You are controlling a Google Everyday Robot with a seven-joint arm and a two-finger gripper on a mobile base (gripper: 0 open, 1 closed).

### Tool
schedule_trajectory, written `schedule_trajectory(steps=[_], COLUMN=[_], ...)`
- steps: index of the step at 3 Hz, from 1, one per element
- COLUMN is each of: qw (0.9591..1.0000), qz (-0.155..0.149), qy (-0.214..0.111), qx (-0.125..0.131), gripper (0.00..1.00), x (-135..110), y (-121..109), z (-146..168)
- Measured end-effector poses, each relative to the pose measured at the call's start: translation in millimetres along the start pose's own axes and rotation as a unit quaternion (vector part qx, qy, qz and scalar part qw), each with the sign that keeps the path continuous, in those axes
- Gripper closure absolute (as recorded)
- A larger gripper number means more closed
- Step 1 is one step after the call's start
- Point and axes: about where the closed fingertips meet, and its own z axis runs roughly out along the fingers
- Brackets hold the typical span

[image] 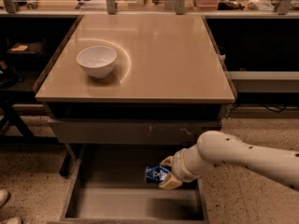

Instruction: Pick pepsi can from middle drawer and place on counter

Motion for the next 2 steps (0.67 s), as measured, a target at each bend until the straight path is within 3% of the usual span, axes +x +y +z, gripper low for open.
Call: schedule_trajectory(steps=[2], qw=[0.9989], qz=[0.006], qy=[0.002], qx=[0.046], gripper=[1.00], x=[-15.5], y=[4.9], z=[-94.4])
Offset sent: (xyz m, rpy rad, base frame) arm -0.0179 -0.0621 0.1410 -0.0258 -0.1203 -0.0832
